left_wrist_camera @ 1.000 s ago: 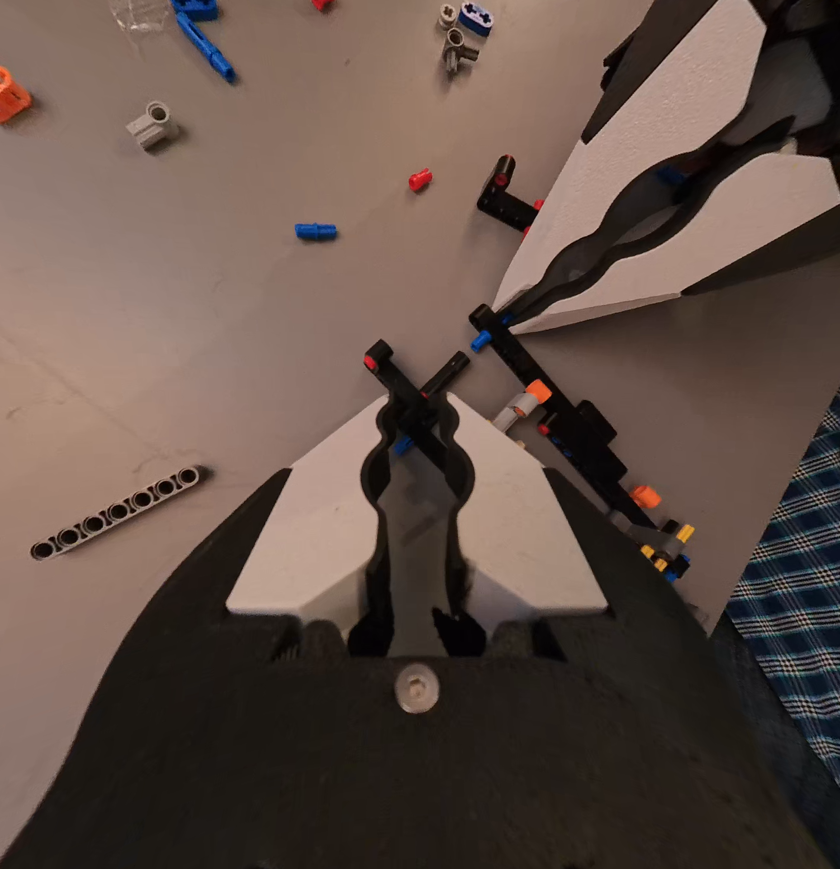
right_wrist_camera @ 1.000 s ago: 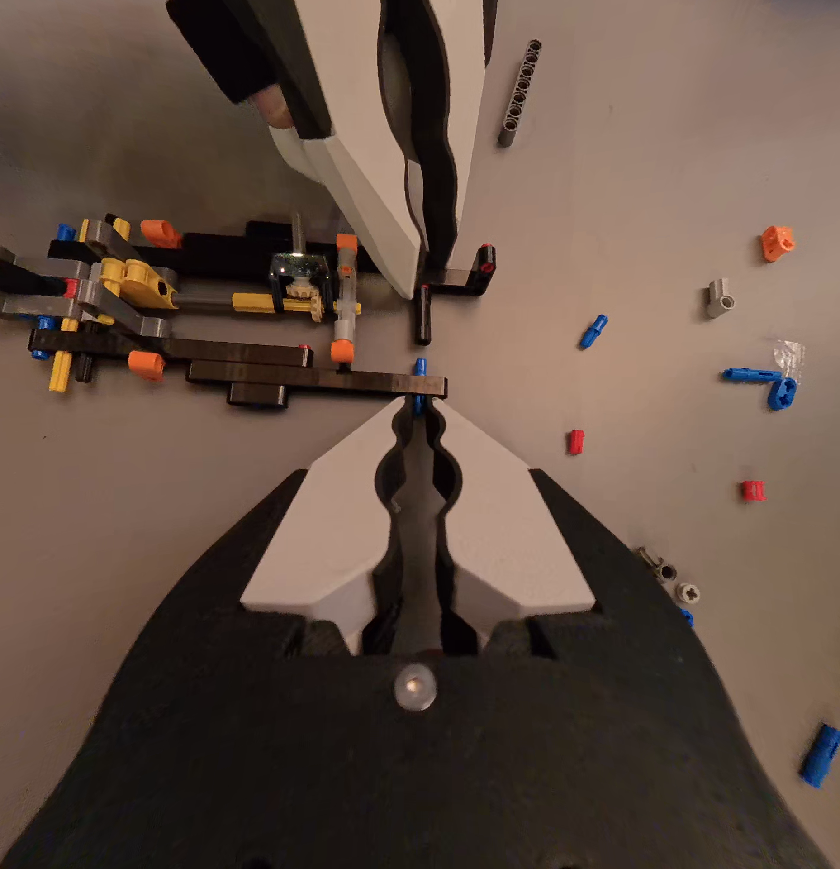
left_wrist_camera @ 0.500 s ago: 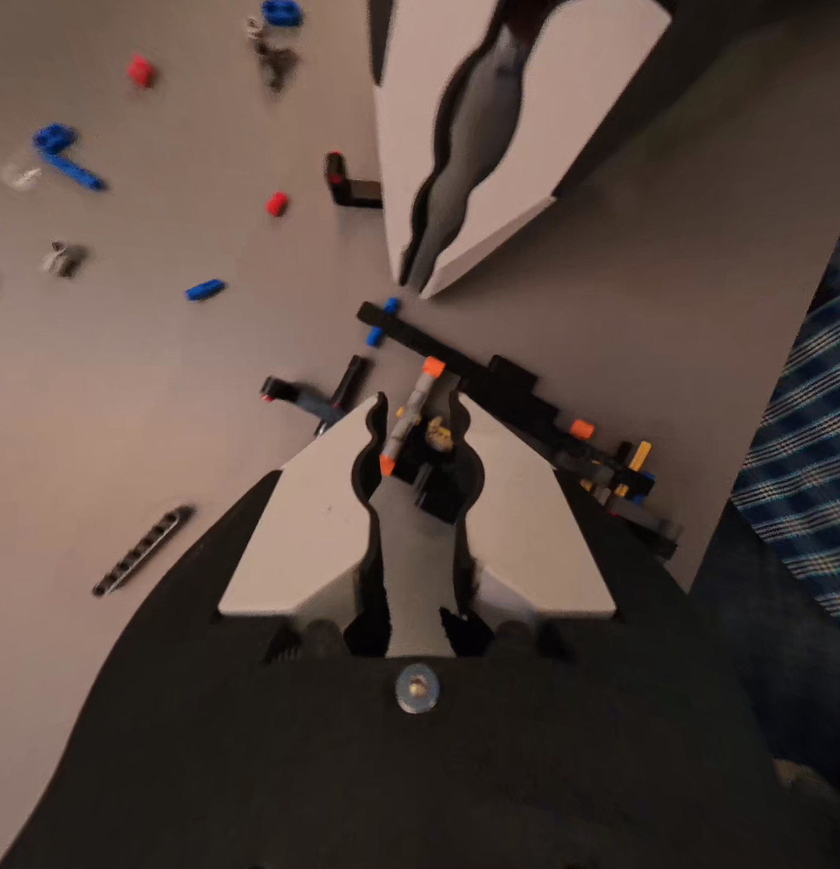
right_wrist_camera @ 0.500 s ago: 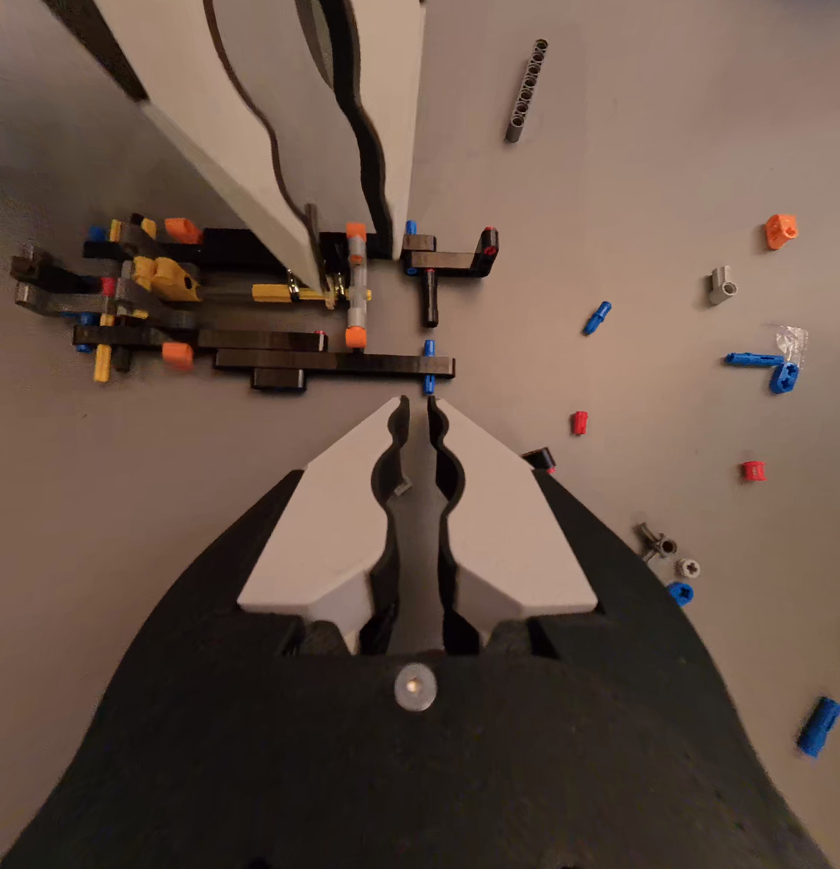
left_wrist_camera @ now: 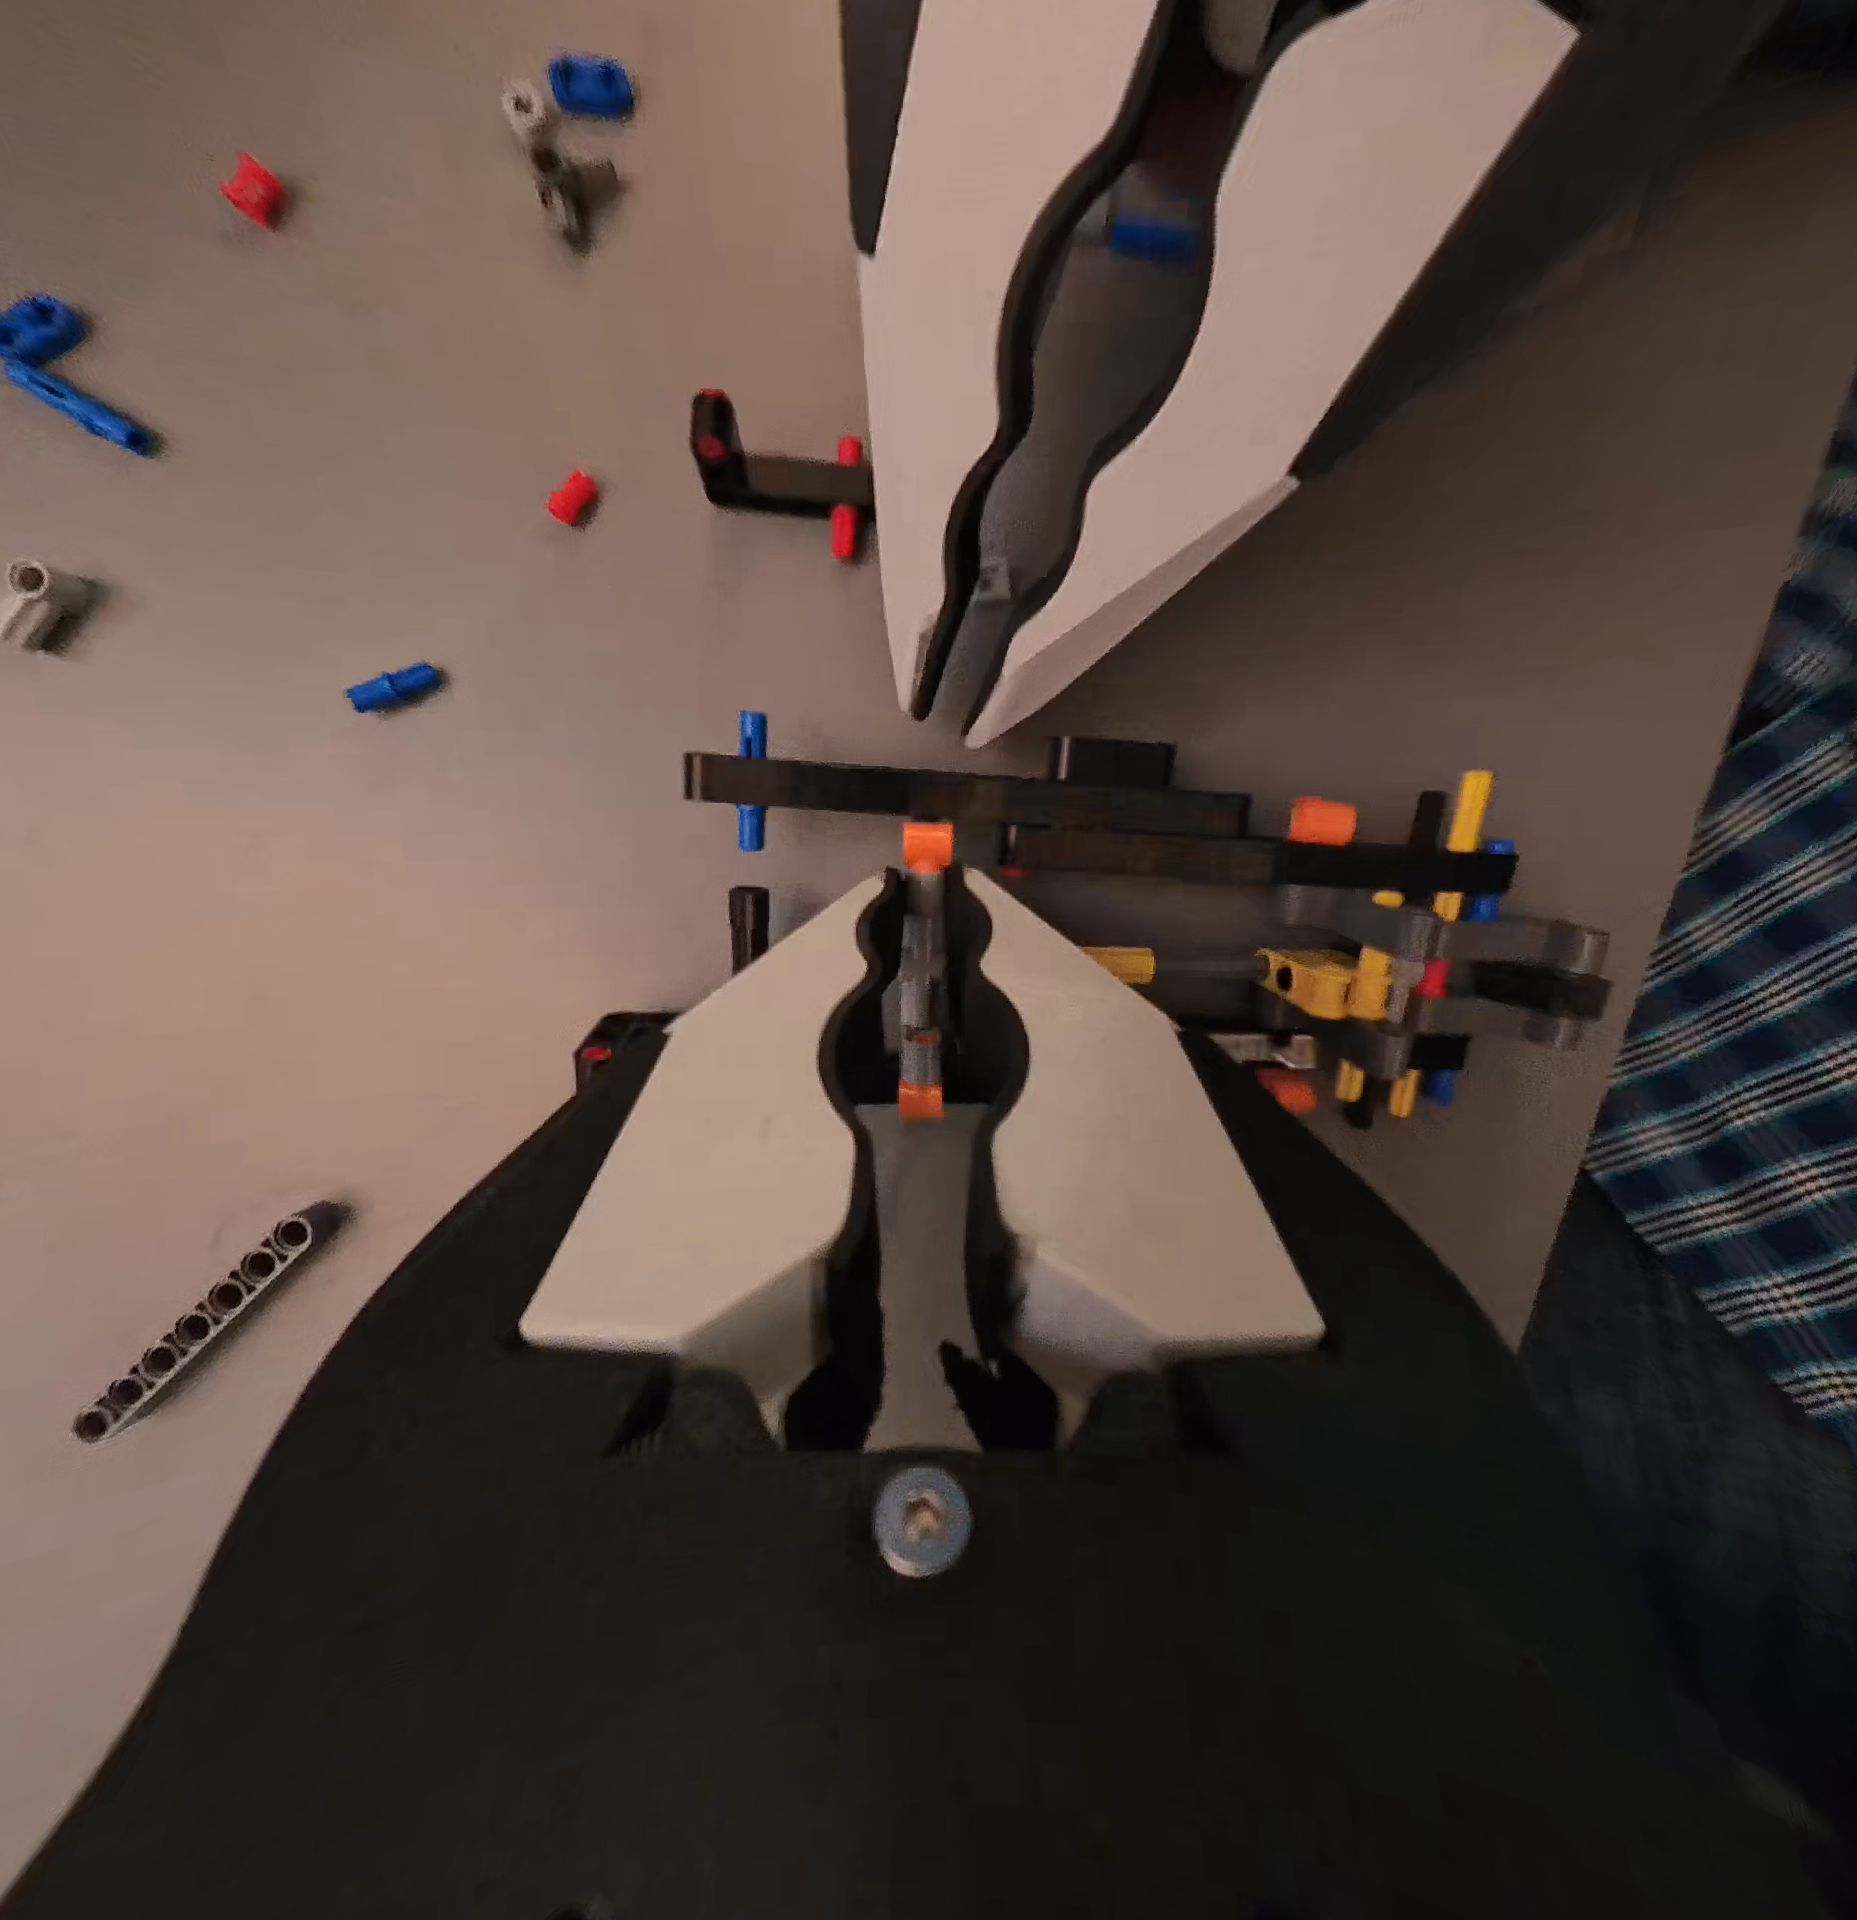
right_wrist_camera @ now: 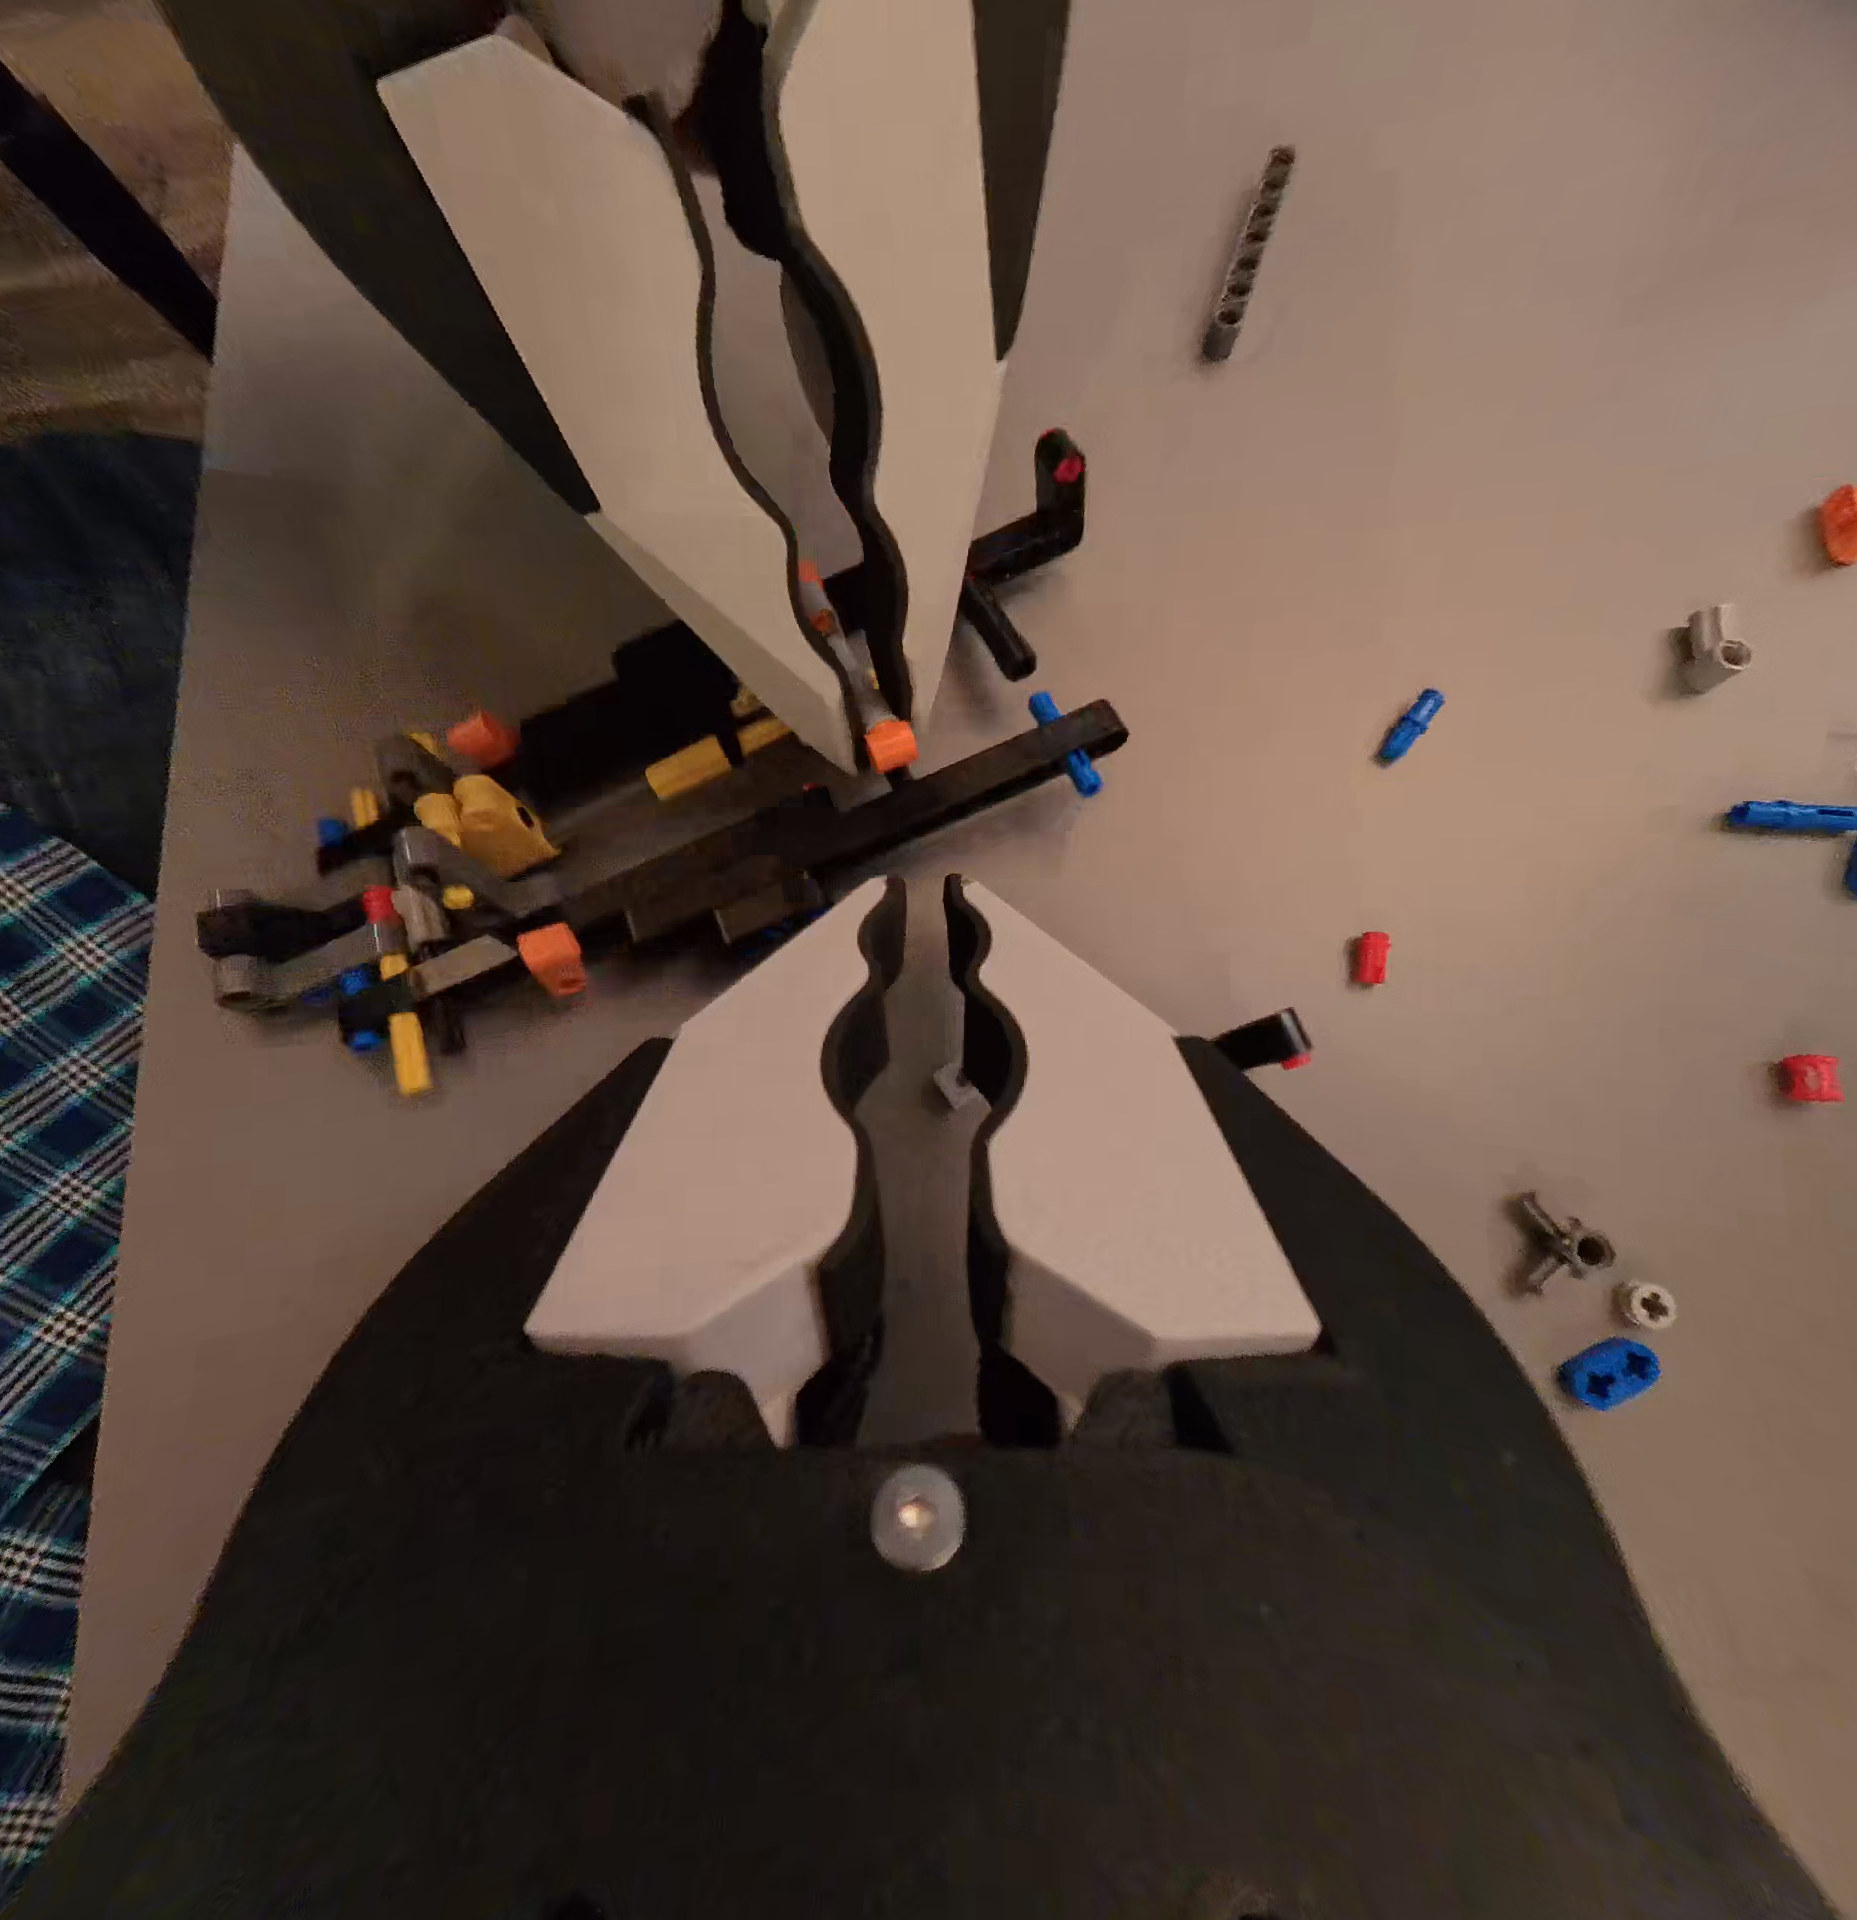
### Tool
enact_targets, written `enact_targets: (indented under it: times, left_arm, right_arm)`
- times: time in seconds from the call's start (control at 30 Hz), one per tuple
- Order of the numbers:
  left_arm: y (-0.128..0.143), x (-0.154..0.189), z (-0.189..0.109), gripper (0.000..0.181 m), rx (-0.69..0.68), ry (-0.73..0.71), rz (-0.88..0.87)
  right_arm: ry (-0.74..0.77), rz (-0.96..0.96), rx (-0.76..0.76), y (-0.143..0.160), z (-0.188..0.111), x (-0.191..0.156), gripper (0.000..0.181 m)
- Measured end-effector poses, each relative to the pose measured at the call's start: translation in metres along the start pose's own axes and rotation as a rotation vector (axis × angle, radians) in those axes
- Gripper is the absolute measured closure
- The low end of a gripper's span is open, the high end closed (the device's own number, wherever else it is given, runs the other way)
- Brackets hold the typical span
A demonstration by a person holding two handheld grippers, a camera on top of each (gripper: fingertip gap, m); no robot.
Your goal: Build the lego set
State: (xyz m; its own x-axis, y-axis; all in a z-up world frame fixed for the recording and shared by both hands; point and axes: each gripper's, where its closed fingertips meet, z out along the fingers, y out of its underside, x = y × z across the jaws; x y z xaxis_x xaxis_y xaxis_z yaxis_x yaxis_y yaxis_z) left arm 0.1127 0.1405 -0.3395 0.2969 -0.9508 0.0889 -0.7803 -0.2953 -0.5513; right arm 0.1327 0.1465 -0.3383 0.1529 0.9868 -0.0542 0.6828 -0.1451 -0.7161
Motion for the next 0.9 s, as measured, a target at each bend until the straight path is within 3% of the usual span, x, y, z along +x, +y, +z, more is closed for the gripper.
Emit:
enact_targets:
  times: [0.33, 0.63, 0.9]
  left_arm:
    - [-0.014, -0.001, -0.011, 0.176, 0.226, 0.078, -0.105]
    - [-0.017, 0.001, -0.008, 0.176, 0.262, 0.099, -0.125]
    - [-0.023, 0.002, -0.008, 0.176, 0.257, 0.013, -0.057]
  right_arm:
    - [-0.137, 0.185, 0.161, -0.022, -0.013, 0.004, 0.175]
    - [-0.209, 0.322, 0.186, -0.024, -0.013, 0.01, 0.17]
    - [-0.363, 0.462, 0.222, -0.024, -0.017, 0.003, 0.165]
